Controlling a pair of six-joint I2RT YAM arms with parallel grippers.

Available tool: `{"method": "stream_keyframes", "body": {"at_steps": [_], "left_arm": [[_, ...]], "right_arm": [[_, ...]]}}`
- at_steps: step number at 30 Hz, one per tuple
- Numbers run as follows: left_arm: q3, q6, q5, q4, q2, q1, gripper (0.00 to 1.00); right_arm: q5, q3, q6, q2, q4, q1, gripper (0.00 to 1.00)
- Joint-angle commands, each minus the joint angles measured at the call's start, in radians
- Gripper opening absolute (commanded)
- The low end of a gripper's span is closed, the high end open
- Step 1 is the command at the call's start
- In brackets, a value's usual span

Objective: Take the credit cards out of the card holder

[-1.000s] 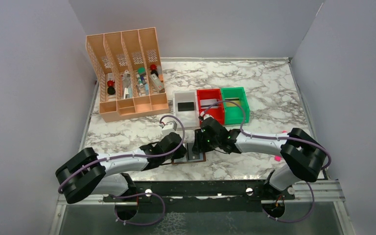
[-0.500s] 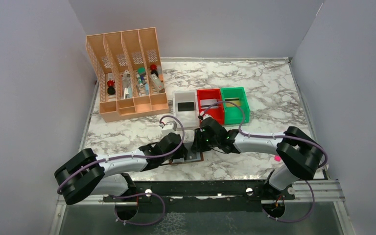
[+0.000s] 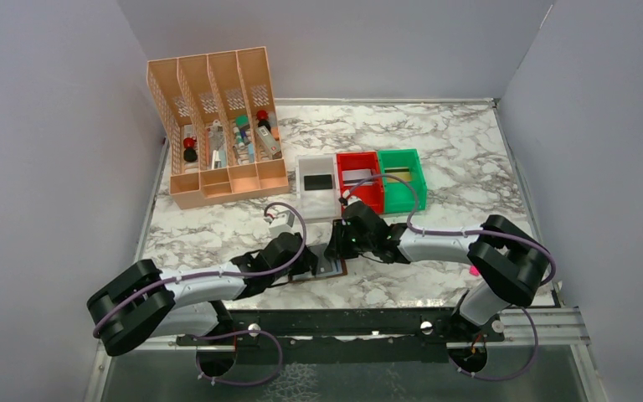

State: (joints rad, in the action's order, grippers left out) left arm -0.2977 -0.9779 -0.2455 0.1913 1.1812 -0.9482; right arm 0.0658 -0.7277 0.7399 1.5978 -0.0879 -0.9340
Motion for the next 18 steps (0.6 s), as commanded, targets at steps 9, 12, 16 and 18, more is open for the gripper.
{"method": "stream_keyframes", "body": {"at_steps": [9, 12, 16, 18], "left_arm": [[0.056, -0.017, 0.071, 0.017, -0.016, 0.038, 0.04], [0.054, -0.019, 0.044, -0.028, -0.043, 0.042, 0.00], [0.038, 0.003, 0.010, -0.103, -0.084, 0.046, 0.00], [0.032, 0.015, -0.003, -0.131, -0.099, 0.049, 0.00]], "right_arm": [[0.003, 0.045, 0.004, 0.042, 0.091, -0.005, 0.27], [-0.010, 0.043, 0.006, 0.041, 0.098, -0.005, 0.27], [-0.019, 0.040, 0.009, 0.041, 0.105, -0.005, 0.27], [-0.023, 0.040, 0.010, 0.042, 0.105, -0.005, 0.27]]}}
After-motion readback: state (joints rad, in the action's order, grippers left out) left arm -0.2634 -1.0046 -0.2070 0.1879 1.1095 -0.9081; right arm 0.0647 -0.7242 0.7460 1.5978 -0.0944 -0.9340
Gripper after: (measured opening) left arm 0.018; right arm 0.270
